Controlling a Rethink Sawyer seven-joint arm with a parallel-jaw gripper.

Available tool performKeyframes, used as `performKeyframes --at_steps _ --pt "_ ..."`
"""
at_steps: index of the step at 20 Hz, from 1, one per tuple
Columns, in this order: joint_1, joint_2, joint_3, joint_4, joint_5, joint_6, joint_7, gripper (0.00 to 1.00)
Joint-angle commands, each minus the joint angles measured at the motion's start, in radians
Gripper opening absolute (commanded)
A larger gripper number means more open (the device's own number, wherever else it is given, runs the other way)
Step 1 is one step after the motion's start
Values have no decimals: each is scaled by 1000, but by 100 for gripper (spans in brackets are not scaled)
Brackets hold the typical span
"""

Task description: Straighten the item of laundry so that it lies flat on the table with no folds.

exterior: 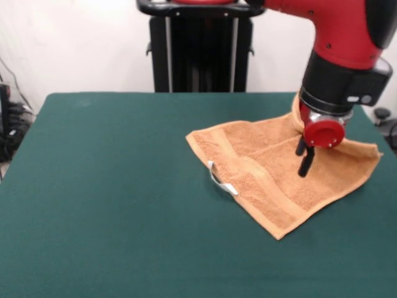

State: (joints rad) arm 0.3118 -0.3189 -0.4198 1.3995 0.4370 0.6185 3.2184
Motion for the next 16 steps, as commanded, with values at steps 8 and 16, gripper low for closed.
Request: performKeyframes --at_steps 8,16 --pt "58 162 179 55 -68 -138 9 100" --pt "-168 92 505 255 19 -275 -90 100"
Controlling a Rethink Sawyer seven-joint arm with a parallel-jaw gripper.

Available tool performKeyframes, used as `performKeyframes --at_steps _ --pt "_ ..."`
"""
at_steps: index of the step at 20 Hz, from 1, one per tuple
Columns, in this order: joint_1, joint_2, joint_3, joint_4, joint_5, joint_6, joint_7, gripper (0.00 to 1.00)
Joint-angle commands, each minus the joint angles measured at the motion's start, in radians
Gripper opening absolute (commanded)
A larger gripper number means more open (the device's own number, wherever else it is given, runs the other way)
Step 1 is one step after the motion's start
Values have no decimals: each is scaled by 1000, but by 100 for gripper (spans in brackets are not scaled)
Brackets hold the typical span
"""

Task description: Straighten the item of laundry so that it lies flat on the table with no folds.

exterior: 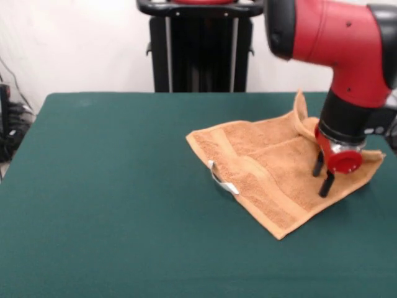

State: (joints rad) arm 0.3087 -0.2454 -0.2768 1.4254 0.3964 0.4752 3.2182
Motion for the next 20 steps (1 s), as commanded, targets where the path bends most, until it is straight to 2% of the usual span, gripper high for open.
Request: performKeyframes --at_steps 1,2,3,6,13,20 --pt "-239 2 449 279 72 -145 -130 100" --pt "-355 2 587 348 83 -188 -189 100" --pt "-446 8 681 394 68 -209 -245 100" --pt "-523 -19 752 443 24 -168 -248 100" --pt "-588 -121 805 509 -55 -57 -148 100" --pt "-520 -177 713 469 -135 -38 -90 100"
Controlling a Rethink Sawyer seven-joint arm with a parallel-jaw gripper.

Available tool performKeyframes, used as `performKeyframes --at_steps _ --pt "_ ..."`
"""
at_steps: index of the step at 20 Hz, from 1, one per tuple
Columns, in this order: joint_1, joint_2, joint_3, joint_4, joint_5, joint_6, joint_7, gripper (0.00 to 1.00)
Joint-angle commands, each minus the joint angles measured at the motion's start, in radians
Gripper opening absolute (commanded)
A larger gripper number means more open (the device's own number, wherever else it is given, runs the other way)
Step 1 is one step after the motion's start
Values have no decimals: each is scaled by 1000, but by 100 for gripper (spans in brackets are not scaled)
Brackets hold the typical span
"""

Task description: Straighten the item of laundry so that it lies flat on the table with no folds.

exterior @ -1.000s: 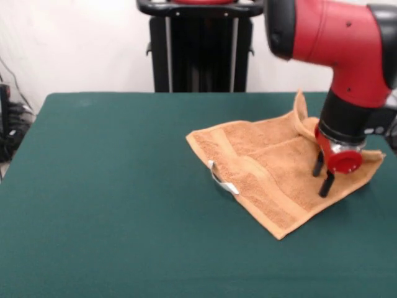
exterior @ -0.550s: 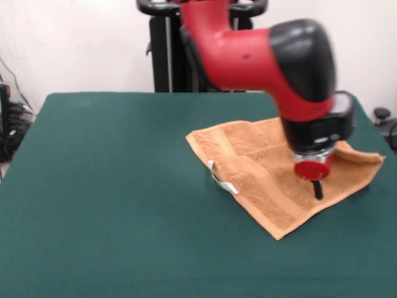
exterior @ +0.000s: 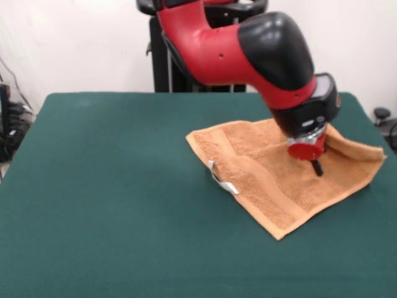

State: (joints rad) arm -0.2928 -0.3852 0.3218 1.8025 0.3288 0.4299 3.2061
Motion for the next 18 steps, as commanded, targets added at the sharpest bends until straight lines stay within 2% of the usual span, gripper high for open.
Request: performKeyframes --at_steps 1,3,5,7,8,9,13,18 --pt "84 -45 110 91 -74 7 -72 100" --pt "84 -55 114 94 -81 11 -63 100" --pt "53 -36 162 105 -77 -2 -79 100" --pt "-66 56 308 144 -73 -60 -145 100" --pt "-141 136 397 161 -77 -90 -197 100" --pt "-172 181 422 155 -97 -94 -232 100" --pt "-221 269 470 127 -157 -74 -260 100" --pt "-222 282 467 102 -224 -50 -205 100"
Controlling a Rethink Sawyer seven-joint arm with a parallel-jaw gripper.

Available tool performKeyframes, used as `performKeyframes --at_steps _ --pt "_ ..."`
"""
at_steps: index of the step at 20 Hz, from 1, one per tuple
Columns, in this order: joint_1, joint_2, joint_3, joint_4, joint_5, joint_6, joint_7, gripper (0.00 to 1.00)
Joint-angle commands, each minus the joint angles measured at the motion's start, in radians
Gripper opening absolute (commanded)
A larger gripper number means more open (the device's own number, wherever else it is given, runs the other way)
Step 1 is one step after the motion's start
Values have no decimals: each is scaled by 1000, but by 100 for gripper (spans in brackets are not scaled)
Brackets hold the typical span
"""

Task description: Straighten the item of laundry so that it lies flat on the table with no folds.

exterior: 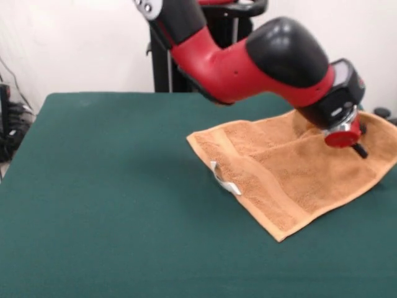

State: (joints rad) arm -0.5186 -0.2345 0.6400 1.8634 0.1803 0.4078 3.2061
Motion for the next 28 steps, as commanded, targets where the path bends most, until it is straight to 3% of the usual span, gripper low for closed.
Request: performKeyframes --at_steps 1,9,17,20,21,23,26,28 --pt "0 136 152 36 -84 -20 -198 100" --pt "2 132 159 17 -140 14 -144 100" --pt "41 143 118 -26 -195 -41 -102 100" --pt "42 103 102 -30 -193 9 -87 100" --pt "42 71 97 -22 -189 32 -75 100" --pt "109 -85 -1 -34 -198 134 -32 100" --pt "312 -294 -283 -165 -329 352 -21 100" --pt "373 -345 -365 -230 -407 458 -39 100"
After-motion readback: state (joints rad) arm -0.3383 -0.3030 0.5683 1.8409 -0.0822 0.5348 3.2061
